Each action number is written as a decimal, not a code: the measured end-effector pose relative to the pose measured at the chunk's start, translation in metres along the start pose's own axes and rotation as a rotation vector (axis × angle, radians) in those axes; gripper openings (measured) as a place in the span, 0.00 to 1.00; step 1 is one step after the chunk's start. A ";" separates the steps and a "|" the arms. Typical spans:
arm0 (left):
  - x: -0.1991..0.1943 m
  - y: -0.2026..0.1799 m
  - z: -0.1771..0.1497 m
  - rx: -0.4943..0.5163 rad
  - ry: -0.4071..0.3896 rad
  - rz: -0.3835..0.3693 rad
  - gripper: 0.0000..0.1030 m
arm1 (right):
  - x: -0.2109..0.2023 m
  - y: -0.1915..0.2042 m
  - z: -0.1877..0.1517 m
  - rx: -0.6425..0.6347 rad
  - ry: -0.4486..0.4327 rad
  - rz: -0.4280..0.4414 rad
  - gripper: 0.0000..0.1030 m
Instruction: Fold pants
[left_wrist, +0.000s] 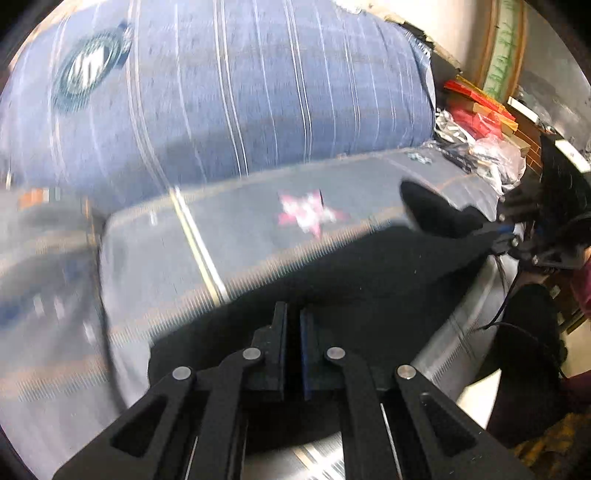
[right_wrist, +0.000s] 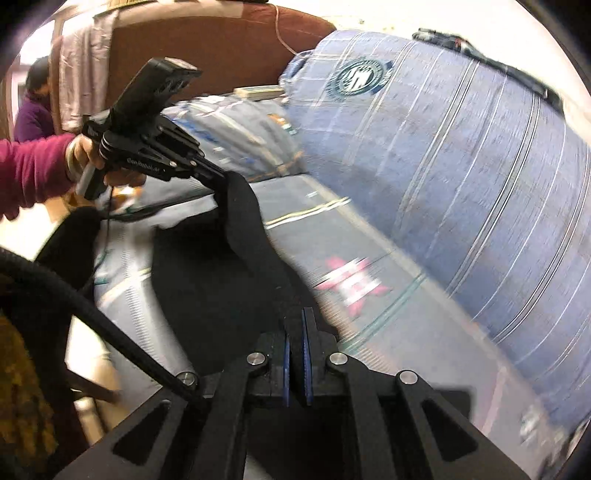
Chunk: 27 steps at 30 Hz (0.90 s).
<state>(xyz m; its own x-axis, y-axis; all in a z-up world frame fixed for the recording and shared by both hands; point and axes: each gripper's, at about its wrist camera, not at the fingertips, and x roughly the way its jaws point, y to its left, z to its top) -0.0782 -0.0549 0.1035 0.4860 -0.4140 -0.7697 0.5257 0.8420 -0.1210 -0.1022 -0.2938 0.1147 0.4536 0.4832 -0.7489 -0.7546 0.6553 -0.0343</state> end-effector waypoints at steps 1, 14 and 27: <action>0.002 -0.001 -0.015 -0.030 0.011 -0.018 0.05 | 0.003 0.008 -0.010 0.007 0.014 0.002 0.05; -0.036 0.015 -0.083 -0.330 -0.054 -0.030 0.73 | 0.020 0.043 -0.049 0.159 -0.034 0.078 0.50; -0.003 0.074 -0.074 -0.535 -0.006 0.074 0.82 | 0.120 0.093 0.014 -0.021 -0.025 0.034 0.05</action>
<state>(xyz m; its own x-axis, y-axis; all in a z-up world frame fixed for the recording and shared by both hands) -0.0925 0.0347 0.0502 0.5132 -0.3477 -0.7847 0.0620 0.9269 -0.3701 -0.1113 -0.1666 0.0304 0.4393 0.5192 -0.7331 -0.7793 0.6262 -0.0234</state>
